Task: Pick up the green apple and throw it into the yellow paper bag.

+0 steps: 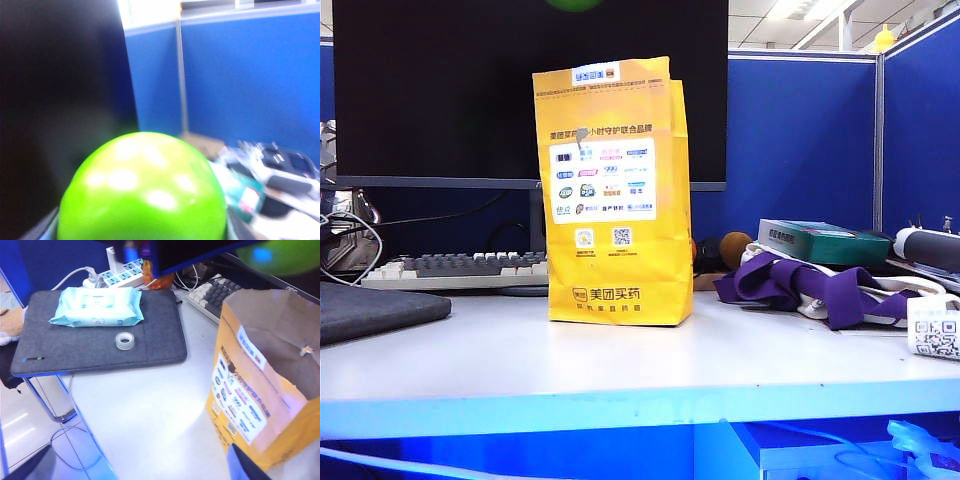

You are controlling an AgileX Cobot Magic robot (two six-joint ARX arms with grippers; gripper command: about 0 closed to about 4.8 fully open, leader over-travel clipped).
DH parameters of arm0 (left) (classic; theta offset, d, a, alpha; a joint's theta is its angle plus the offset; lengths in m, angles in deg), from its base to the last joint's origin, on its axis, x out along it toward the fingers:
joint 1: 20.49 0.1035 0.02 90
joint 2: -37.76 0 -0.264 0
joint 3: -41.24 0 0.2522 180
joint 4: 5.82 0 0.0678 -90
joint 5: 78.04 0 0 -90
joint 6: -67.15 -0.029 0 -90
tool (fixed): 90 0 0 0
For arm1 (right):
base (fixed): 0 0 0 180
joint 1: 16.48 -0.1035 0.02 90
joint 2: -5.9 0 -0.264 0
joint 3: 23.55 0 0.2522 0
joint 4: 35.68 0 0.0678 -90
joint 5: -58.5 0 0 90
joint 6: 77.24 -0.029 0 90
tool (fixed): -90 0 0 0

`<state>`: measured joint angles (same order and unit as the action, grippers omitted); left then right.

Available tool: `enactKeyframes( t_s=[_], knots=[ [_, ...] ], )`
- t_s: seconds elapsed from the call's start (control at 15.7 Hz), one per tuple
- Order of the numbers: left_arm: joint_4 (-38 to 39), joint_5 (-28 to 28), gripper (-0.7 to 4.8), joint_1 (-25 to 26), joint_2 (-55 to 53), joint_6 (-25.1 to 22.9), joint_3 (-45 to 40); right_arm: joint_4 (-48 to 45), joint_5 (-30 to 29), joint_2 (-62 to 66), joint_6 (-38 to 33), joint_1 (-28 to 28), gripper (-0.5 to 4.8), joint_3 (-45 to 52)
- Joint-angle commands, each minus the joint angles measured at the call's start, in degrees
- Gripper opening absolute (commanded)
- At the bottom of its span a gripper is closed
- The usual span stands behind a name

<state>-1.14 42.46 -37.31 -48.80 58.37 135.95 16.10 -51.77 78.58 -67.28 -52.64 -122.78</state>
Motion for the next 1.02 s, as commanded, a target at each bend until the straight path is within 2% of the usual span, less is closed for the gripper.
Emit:
enactKeyframes(
  t_s=[0.06,0.26,0.45,0.51,0.57,0.64,0.7,0.83,0.89,1.02],
  knots=[
    [2.7,2.9,1.69,-0.1,-3.6,1.0,3.3,-1.0,0.9,-0.1,0.4,0.0,4.79,-0.2],
    [2.3,5.4,1.69,-0.1,-5.8,1.3,3.3,-3.0,1.1,-0.1,0.6,0.0,4.79,-0.2],
    [1.6,5.5,1.73,-0.1,-6.5,1.3,3.3,-3.4,1.1,-0.1,0.6,0.0,4.79,-0.2],
    [1.1,5.3,2.37,-0.1,-6.5,1.2,3.3,-3.5,1.0,-0.1,0.6,0.0,4.79,-0.2],
    [-0.2,5.5,4.79,-0.1,-6.5,1.3,3.3,-3.5,1.0,-0.1,0.6,0.0,4.79,-0.2],
    [-1.4,5.2,4.79,-0.1,-6.5,2.9,3.3,-3.5,0.9,-0.1,0.6,0.0,4.79,-0.2],
    [-2.9,5.9,4.79,-0.1,-6.5,6.6,3.3,-3.6,0.9,-0.1,0.6,0.0,4.79,-0.2],
    [-2.9,4.7,4.79,-0.1,-6.5,6.9,3.6,-3.7,0.9,-0.1,0.6,0.0,4.79,-0.2],
    [-2.7,6.3,4.79,-0.1,-6.4,7.7,3.8,-3.7,0.9,-0.1,0.6,0.0,4.79,-0.2],
    [-1.7,19.6,4.79,-0.1,-4.8,8.3,4.1,-3.7,1.4,-0.4,0.6,0.0,4.79,-0.2]
  ],
)
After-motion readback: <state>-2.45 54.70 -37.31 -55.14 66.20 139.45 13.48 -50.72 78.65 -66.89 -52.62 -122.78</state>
